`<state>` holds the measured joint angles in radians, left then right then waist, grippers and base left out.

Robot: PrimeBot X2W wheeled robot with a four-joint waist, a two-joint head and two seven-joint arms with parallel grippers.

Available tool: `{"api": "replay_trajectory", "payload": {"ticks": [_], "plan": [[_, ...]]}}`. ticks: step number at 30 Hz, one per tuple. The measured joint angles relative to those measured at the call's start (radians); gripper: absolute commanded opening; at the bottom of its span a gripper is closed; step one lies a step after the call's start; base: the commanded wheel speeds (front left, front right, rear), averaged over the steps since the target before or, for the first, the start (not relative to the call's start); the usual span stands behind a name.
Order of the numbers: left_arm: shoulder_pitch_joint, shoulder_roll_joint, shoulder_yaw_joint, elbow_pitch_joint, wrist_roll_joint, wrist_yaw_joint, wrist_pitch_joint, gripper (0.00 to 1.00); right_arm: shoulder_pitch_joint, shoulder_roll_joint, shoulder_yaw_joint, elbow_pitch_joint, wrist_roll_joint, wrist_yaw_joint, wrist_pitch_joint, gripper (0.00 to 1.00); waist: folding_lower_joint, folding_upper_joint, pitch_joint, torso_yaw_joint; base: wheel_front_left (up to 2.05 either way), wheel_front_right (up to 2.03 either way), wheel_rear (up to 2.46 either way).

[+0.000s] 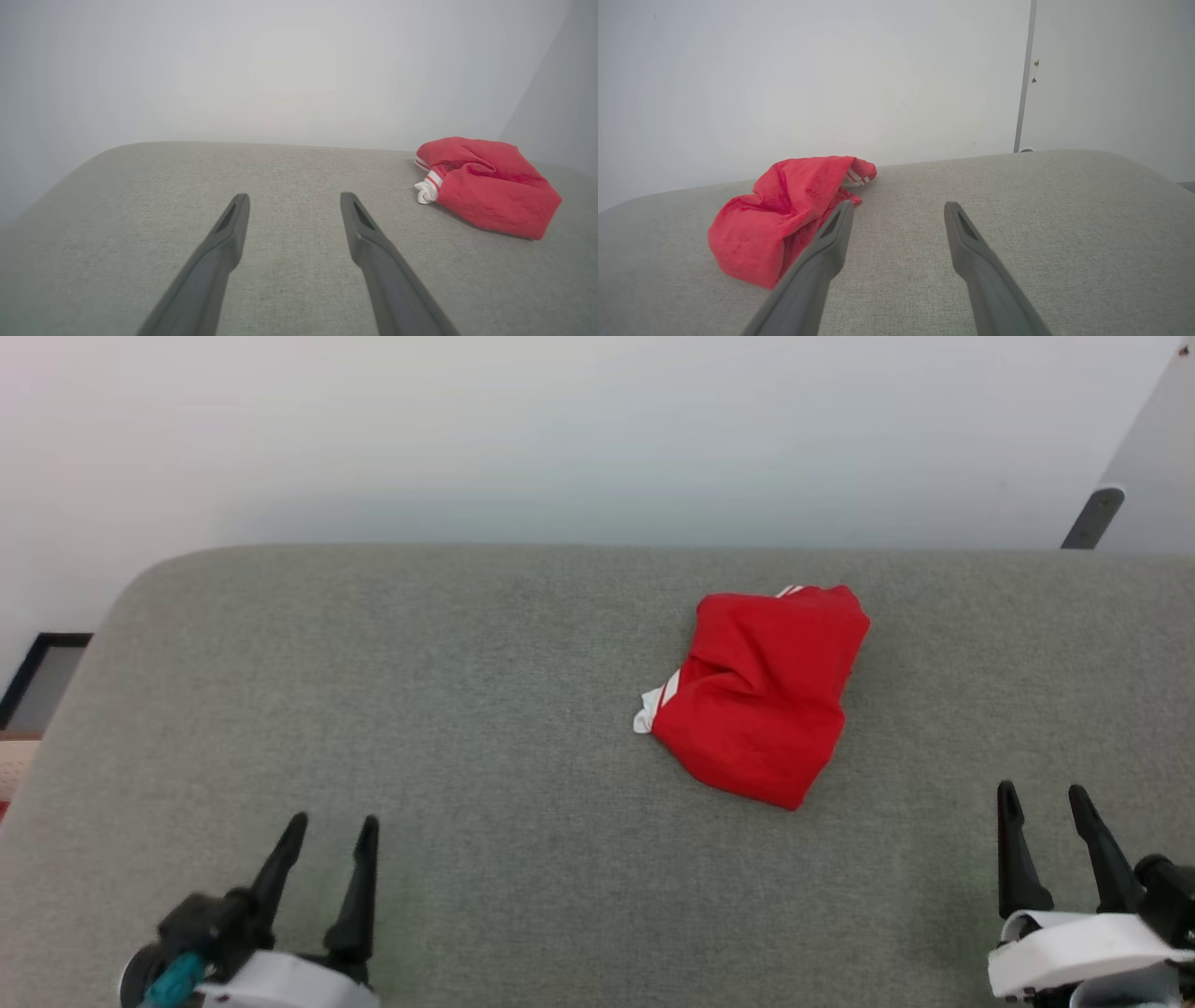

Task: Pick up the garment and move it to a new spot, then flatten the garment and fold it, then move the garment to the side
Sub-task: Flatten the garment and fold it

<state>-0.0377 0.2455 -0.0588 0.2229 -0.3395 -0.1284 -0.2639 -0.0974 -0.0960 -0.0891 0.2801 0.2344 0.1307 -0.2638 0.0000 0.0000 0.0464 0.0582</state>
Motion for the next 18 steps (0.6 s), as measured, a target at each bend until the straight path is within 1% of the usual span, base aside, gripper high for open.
{"api": "replay_trajectory", "payload": {"ticks": [3, 5, 7, 10, 12, 14, 18], "plan": [[-0.062, 0.039, -0.064, 0.009, -0.021, -0.001, 0.000, 1.00, -0.022, 0.006, 0.009, -0.006, 0.000, 0.000, 0.000, 1.00, 0.0000, 0.0000, 0.011, -0.013, 0.00, 0.00, 0.00], [-0.135, 0.066, -0.124, 0.031, -0.061, -0.001, 0.003, 1.00, -0.032, 0.012, 0.020, -0.008, 0.001, 0.000, 0.000, 1.00, 0.0000, 0.0000, 0.020, -0.026, 0.00, 0.00, 0.00], [-0.209, 0.105, -0.197, 0.073, -0.087, -0.001, 0.041, 1.00, -0.039, 0.018, 0.026, -0.008, 0.003, 0.000, 0.000, 1.00, 0.0001, 0.0000, 0.028, -0.042, 0.00, 0.00, 0.00], [-0.333, 0.144, -0.291, 0.142, -0.174, -0.001, 0.138, 1.00, -0.056, 0.025, 0.033, -0.010, 0.007, 0.000, 0.000, 1.00, 0.0000, 0.0000, 0.043, -0.070, 0.00, 0.00, 0.00], [-0.413, 0.158, -0.339, 0.203, -0.251, -0.001, 0.229, 1.00, -0.067, 0.031, 0.037, -0.013, 0.011, 0.000, 0.000, 1.00, 0.0000, 0.0000, 0.056, -0.092, 0.00, 0.00, 0.00], [-0.479, 0.189, -0.408, 0.250, -0.313, -0.001, 0.309, 1.00, -0.078, 0.036, 0.041, -0.014, 0.013, 0.000, 0.000, 1.00, 0.0000, 0.0000, 0.070, -0.115, 0.00, 0.00, 0.00], [-0.590, 0.223, -0.505, 0.334, -0.466, -0.001, 0.465, 1.00, -0.098, 0.041, 0.046, -0.019, 0.027, 0.000, 0.000, 1.00, 0.0000, 0.0000, 0.103, -0.165, 0.00, 0.00, 0.00]]}}
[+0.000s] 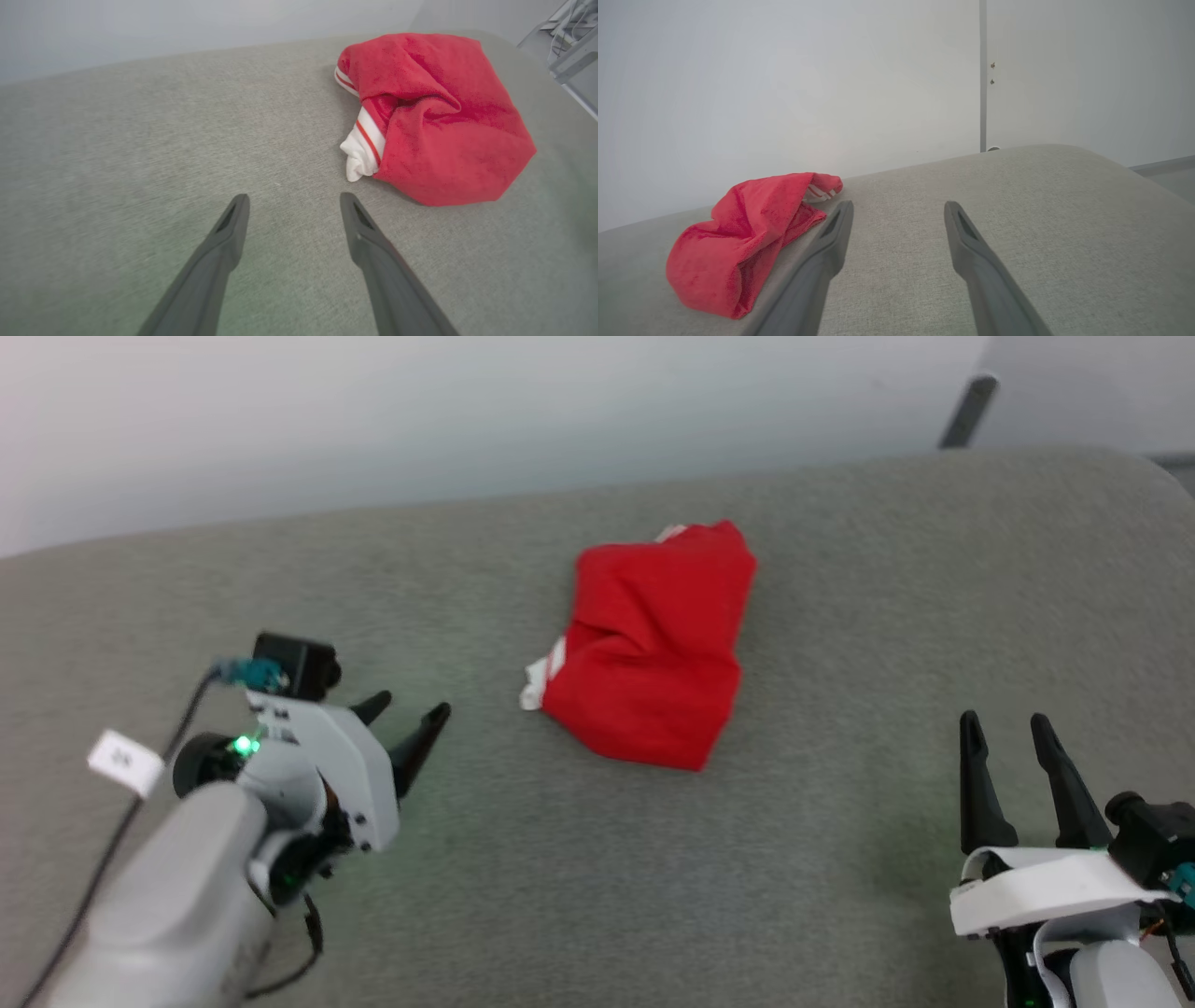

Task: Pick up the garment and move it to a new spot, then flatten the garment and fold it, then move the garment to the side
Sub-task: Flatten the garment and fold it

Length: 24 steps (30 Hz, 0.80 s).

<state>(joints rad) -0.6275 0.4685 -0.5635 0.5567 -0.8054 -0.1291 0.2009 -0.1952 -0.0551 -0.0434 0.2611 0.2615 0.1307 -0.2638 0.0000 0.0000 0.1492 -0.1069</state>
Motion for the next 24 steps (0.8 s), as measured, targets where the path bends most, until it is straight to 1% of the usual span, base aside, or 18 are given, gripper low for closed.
{"api": "replay_trajectory", "payload": {"ticks": [2, 5, 8, 13, 18, 24], "plan": [[-0.045, 0.015, -0.034, 0.034, -0.068, 0.000, 0.067, 1.00, -0.009, 0.001, 0.004, -0.003, 0.008, 0.000, 0.000, 1.00, 0.0000, 0.0000, 0.017, -0.027, 0.00, 0.00, 0.00], [-0.101, 0.041, -0.075, 0.073, -0.143, 0.000, 0.141, 1.00, -0.018, 0.002, 0.019, -0.003, 0.042, 0.000, 0.000, 1.00, 0.0000, 0.0000, 0.042, -0.069, 0.00, 0.00, 0.00], [-0.152, 0.059, -0.105, 0.110, -0.194, 0.000, 0.178, 1.00, -0.021, 0.002, 0.027, -0.004, 0.062, 0.000, 0.000, 1.00, 0.0000, 0.0000, 0.066, -0.110, 0.00, 0.00, 0.00], [-0.218, 0.068, -0.132, 0.167, -0.265, 0.000, 0.206, 1.00, -0.032, 0.002, 0.040, -0.009, 0.087, 0.000, 0.000, 1.00, 0.0000, 0.0000, 0.102, -0.171, 0.00, 0.00, 0.00], [-0.261, 0.087, -0.192, 0.207, -0.269, 0.000, 0.205, 1.00, -0.037, 0.002, 0.048, -0.010, 0.100, 0.000, 0.000, 1.00, 0.0000, 0.0000, 0.134, -0.212, 0.00, 0.00, 0.00], [-0.296, 0.104, -0.256, 0.225, -0.279, 0.000, 0.180, 1.00, -0.042, 0.002, 0.049, -0.011, 0.108, 0.000, 0.000, 1.00, 0.0000, 0.0000, 0.158, -0.232, 0.00, 0.00, 0.00]]}}
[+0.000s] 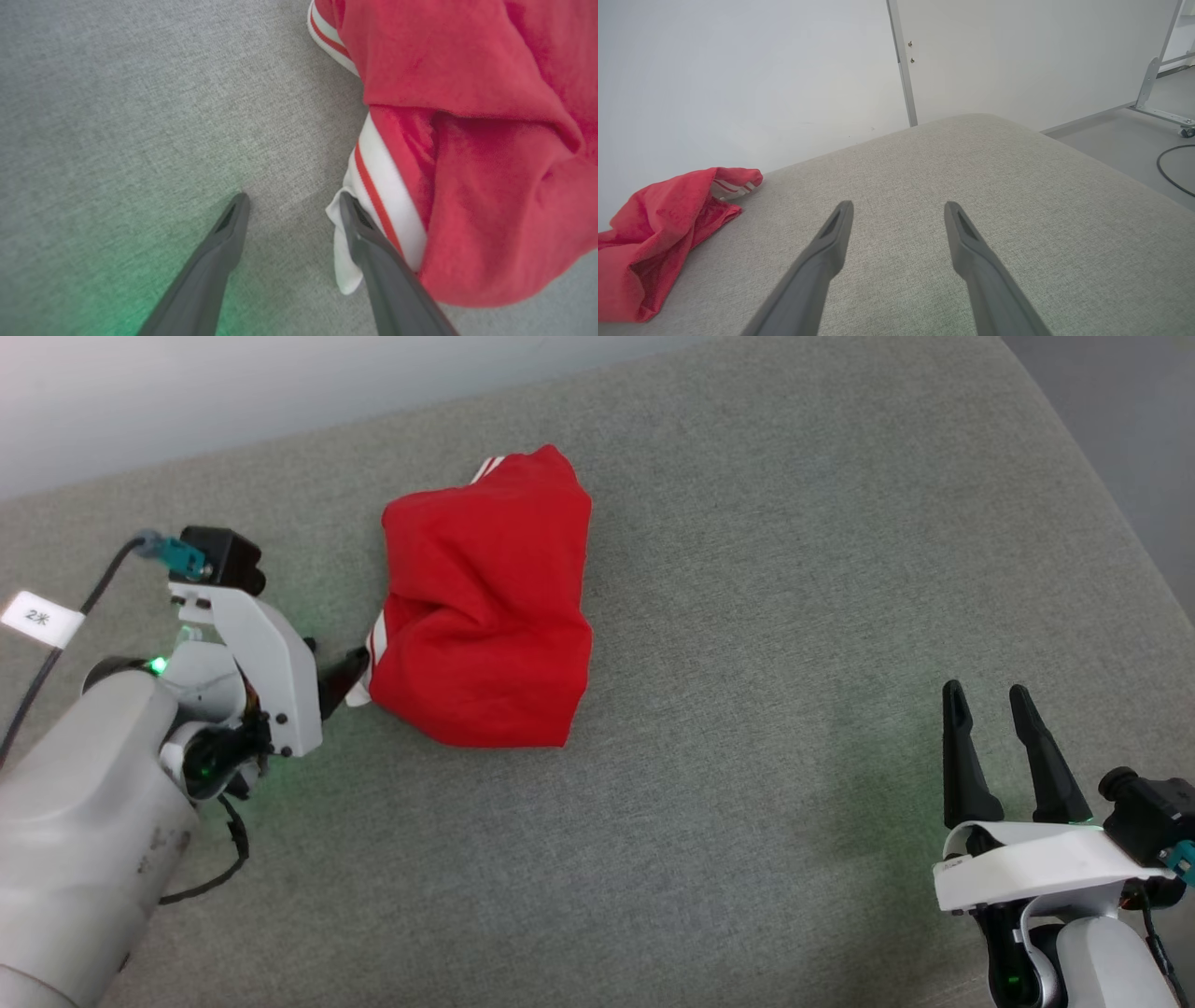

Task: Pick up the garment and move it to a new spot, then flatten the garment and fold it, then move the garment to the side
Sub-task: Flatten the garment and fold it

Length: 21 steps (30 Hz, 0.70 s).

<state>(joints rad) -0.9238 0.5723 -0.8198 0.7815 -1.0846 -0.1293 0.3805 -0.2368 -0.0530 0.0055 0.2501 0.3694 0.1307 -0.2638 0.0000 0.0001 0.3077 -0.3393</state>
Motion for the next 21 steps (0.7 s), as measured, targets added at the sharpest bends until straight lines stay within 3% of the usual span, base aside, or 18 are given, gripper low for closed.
{"api": "replay_trajectory", "payload": {"ticks": [21], "plan": [[-0.041, -0.007, -0.224, -0.146, -0.113, -0.001, -0.047, 1.00, -0.002, 0.001, 0.011, 0.001, 0.008, 0.000, 0.000, 1.00, 0.0000, 0.0000, -0.009, 0.017, 0.00, 0.00, 0.00]]}}
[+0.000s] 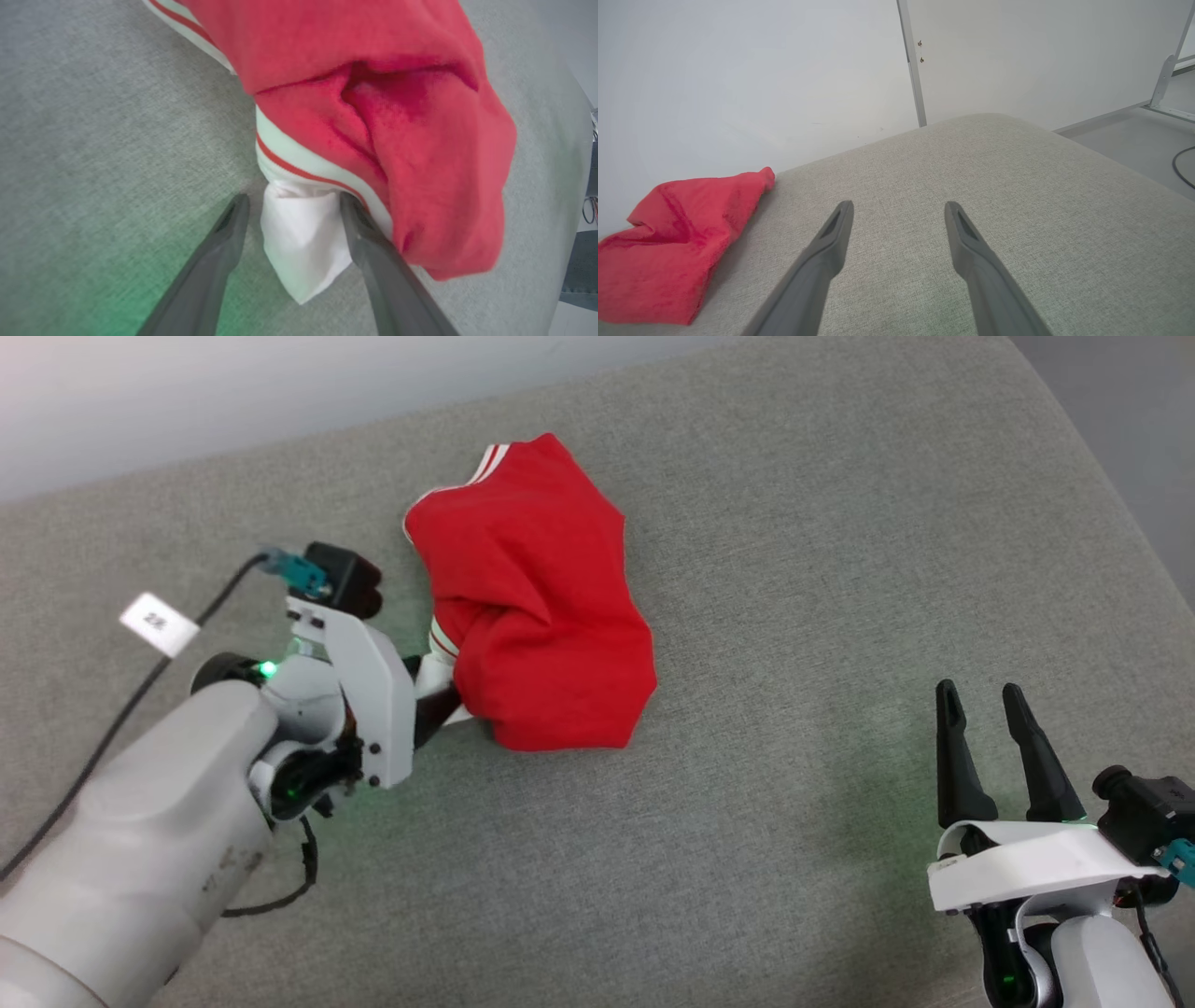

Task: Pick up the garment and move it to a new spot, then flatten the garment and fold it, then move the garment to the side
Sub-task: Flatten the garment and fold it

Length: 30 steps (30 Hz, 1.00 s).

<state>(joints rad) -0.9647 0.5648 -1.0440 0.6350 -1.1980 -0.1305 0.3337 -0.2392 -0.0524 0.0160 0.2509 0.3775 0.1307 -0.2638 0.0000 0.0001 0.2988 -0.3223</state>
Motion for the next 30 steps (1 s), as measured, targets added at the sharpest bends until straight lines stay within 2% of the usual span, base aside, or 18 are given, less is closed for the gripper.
{"api": "replay_trajectory", "payload": {"ticks": [2, 3, 4, 5, 6, 12, 20, 27, 30], "plan": [[-0.007, 0.000, -0.024, -0.004, 0.000, 0.000, 0.002, 0.86, 0.000, 0.000, 0.003, 0.000, 0.000, 0.000, 0.000, 1.00, 0.0000, 0.0000, -0.001, -0.001, 0.00, 0.00, 0.00], [-0.010, -0.001, -0.032, -0.001, -0.007, 0.000, 0.002, 0.75, 0.000, 0.000, 0.005, 0.000, 0.000, 0.000, 0.000, 1.00, 0.0000, 0.0000, -0.001, -0.002, 0.00, 0.00, 0.00], [-0.012, -0.001, -0.042, 0.000, -0.010, 0.000, 0.005, 0.49, 0.000, 0.000, 0.007, 0.000, 0.001, 0.000, 0.000, 1.00, 0.0000, 0.0000, -0.001, -0.002, 0.00, 0.00, 0.00], [-0.014, 0.000, -0.051, 0.000, -0.013, 0.000, 0.006, 0.31, 0.000, 0.000, 0.008, 0.000, 0.001, 0.000, 0.000, 1.00, 0.0000, 0.0000, -0.002, -0.003, 0.00, 0.00, 0.00], [-0.015, 0.000, -0.059, 0.000, -0.020, 0.000, 0.004, 0.00, 0.000, 0.000, 0.009, 0.000, 0.001, 0.000, 0.000, 1.00, 0.0000, 0.0000, -0.003, -0.003, 0.00, 0.00, 0.00], [-0.037, 0.002, -0.083, -0.004, -0.043, 0.000, -0.045, 0.00, 0.006, 0.000, -0.005, 0.005, 0.001, 0.000, 0.000, 1.00, 0.0000, 0.0000, -0.012, 0.012, 0.00, 0.00, 0.00], [-0.127, 0.043, -0.069, -0.045, -0.046, 0.000, -0.131, 0.00, 0.012, 0.000, 0.001, 0.015, 0.000, 0.000, 0.000, 1.00, 0.0000, 0.0000, -0.038, 0.065, 0.00, 0.00, 0.00], [-0.155, 0.114, -0.062, -0.064, -0.014, 0.000, -0.188, 0.00, 0.015, 0.000, -0.002, 0.020, -0.007, 0.000, 0.000, 1.00, 0.0000, 0.0000, -0.065, 0.109, 0.00, 0.00, 0.00], [-0.151, 0.155, -0.072, -0.055, 0.011, 0.014, -0.196, 0.00, 0.020, 0.000, -0.002, 0.021, -0.007, 0.000, 0.000, 1.00, 0.0000, 0.0000, -0.073, 0.119, 0.00, 0.00, 0.00]]}}
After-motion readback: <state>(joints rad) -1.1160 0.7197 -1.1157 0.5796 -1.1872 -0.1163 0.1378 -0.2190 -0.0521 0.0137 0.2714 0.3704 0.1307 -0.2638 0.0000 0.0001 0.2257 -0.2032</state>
